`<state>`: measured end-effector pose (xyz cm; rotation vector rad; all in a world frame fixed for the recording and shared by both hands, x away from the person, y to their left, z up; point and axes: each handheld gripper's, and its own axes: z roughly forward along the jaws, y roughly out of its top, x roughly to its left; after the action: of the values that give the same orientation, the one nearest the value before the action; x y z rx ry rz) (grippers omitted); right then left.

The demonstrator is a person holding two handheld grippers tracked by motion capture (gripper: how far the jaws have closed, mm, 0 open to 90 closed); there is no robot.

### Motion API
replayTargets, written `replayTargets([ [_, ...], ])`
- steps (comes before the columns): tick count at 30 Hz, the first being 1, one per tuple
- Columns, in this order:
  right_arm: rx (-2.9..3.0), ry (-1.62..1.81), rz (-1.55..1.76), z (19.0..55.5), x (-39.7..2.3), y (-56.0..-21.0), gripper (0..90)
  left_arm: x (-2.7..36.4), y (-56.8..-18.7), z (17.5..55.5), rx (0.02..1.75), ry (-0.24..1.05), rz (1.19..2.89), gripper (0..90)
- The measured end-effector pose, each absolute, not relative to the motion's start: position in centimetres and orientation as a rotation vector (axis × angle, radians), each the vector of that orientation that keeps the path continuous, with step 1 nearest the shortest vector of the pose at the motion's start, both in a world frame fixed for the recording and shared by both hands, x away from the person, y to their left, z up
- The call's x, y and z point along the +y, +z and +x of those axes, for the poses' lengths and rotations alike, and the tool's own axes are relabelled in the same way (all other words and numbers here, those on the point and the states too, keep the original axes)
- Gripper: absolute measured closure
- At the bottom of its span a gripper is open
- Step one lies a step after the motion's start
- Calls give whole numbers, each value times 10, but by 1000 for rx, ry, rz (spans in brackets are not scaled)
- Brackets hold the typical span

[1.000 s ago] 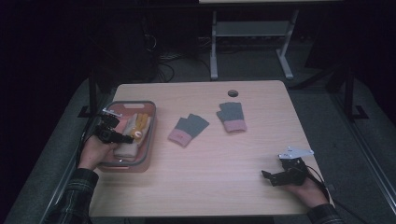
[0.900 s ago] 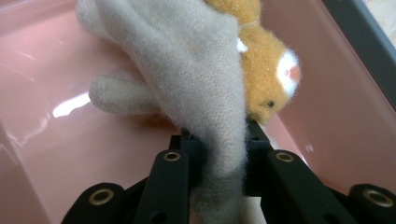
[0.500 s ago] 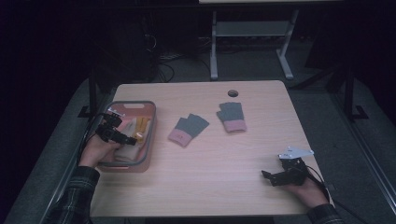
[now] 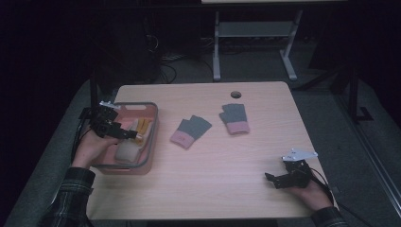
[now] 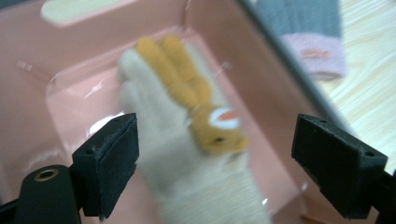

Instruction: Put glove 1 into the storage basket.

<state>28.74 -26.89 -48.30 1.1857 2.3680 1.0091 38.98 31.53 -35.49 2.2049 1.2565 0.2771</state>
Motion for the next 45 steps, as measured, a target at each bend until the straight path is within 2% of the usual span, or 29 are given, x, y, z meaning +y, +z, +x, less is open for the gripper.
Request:
replayTargets([
  [9, 2368, 1009, 1187, 287, -269, -483, 37, 280, -349, 379, 1132, 239, 2158, 146],
  [27, 2365, 1007, 1189, 288, -269, -483, 32, 192, -369, 348, 935, 172, 2158, 147],
  [38, 2364, 1006, 1192, 287, -269, -483, 32, 157, -398, 324, 842, 169, 2196, 148],
  [45, 2364, 1005, 1189, 288, -269, -483, 32, 150, -425, 314, 795, 196, 2252, 148],
])
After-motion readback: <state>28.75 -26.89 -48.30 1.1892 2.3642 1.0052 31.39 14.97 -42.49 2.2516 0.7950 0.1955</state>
